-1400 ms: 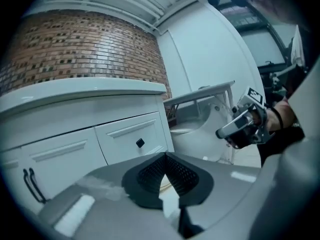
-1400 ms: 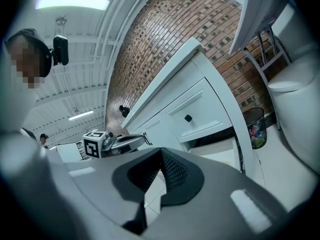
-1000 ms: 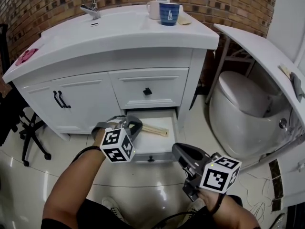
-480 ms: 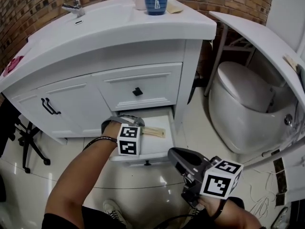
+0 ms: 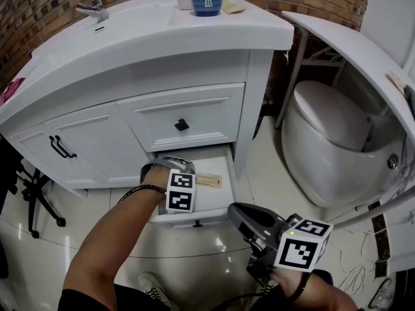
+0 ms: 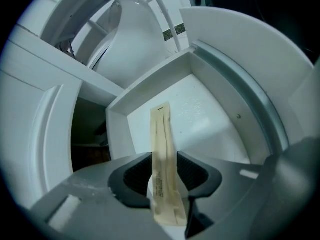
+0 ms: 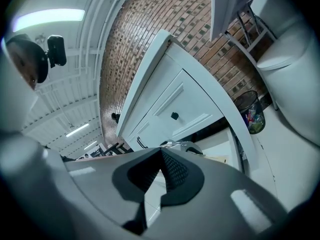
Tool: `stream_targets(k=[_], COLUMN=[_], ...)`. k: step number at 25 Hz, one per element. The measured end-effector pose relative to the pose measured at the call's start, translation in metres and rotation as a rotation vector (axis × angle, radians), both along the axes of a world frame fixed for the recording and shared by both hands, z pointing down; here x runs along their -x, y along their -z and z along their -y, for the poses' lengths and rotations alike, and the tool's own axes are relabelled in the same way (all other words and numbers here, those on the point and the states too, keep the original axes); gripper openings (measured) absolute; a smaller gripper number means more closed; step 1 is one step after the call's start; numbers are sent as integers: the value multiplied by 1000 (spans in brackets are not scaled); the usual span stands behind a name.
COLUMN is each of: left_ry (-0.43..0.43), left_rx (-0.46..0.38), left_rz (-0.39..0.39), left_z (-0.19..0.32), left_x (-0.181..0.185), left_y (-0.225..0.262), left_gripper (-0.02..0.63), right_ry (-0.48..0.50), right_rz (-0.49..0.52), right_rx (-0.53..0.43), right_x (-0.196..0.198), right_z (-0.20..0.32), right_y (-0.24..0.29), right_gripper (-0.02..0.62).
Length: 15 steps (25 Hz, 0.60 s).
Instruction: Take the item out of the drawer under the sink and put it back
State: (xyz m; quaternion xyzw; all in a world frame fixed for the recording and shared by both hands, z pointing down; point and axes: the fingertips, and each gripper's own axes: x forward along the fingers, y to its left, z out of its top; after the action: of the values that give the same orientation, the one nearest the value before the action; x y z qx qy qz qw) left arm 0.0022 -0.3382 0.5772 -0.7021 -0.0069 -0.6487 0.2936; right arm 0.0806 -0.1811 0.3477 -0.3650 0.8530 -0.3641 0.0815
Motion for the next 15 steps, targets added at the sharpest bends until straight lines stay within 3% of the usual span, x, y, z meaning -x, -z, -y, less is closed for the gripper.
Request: stream_targets(k=[3,6,9,15], left_ry=[15,26,56,175], left_rx=[10,-13,-19,-40], left_rz=[21,8,-31,-162], left_z=[2,6,7,9], left_x=[5,5,3,8], left_y=[-8,-8,0,36], left_gripper=[165,110,71,64], right_ry=[-3,-2,-1,-15], right_rz=[3,11,15,-9], right_rx=[2,0,-5,0], right_x=[0,0,0,-3], right_z=[-1,-1,-2,2], right_y=[0,2,5,-3], right_gripper=[5,5,5,5])
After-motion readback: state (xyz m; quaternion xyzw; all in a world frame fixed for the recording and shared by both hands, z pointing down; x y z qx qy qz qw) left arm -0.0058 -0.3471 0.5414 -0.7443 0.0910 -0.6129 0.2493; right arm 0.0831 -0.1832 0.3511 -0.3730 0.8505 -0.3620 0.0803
